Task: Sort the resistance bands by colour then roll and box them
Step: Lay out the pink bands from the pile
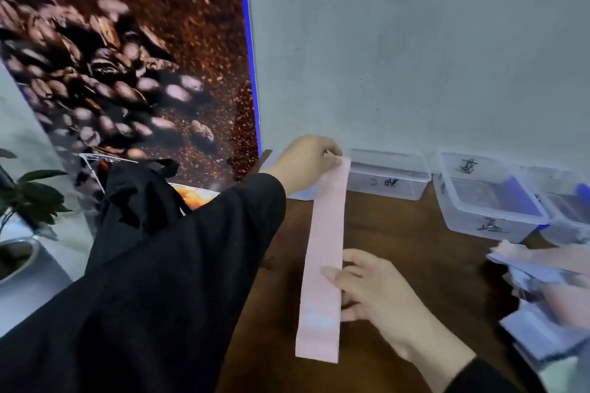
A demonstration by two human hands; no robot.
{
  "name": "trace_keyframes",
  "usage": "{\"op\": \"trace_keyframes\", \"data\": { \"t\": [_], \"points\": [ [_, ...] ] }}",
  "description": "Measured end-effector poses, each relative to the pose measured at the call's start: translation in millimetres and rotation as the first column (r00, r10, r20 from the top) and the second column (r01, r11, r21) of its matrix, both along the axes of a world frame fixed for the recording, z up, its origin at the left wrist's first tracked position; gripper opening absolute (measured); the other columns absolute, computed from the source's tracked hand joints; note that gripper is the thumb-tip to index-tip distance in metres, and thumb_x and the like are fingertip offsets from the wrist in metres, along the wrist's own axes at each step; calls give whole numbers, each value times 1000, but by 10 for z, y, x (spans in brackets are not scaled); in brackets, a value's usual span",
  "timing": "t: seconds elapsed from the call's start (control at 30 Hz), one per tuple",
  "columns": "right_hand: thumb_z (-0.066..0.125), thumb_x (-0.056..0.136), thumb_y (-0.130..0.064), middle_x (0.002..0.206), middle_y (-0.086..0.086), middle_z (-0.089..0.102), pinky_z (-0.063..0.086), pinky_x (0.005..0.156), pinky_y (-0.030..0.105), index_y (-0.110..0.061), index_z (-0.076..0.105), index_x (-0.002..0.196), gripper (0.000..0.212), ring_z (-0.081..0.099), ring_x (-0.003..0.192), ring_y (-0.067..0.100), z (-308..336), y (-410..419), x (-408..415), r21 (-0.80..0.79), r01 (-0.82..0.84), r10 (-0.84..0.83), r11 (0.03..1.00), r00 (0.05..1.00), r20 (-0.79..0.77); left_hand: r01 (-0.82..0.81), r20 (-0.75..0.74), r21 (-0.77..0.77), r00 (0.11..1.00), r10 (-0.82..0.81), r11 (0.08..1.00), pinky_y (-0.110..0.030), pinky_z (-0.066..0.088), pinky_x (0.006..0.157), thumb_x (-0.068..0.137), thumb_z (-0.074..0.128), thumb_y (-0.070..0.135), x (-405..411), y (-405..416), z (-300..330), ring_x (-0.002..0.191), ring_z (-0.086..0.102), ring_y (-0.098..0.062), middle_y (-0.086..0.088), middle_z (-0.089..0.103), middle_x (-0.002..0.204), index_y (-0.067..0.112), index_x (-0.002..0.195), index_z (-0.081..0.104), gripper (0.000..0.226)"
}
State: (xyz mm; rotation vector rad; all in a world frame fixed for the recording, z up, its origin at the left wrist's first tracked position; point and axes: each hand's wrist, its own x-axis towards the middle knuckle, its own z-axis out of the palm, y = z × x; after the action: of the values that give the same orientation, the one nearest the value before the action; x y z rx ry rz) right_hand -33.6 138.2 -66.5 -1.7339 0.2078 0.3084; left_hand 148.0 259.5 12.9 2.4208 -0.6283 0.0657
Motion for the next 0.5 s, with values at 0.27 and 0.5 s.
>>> {"op": "trace_keyframes", "data": {
  "t": [0.27,0.5],
  "points": [
    [41,96,-66,155,-22,42,13,121,25,-40,39,153,62,34,146,4,-385,-62,-95,-818,113,51,564,984,171,-72,-55,114,995,79,991,-34,45,107,101,55,32,-198,160,-1097,124,56,-16,4,54,143,28,144,51,43],
    [28,104,-60,166,-14,23,2,128,33,-32,18,162,65,14,153,0,-613,9,-23,-882,2,309,471,936,167,42,-30,229,999,-36,973,-41,7,125,104,38,34,-406,196,-1526,150,21,-7,13,32,160,34,151,39,47]
  ]
}}
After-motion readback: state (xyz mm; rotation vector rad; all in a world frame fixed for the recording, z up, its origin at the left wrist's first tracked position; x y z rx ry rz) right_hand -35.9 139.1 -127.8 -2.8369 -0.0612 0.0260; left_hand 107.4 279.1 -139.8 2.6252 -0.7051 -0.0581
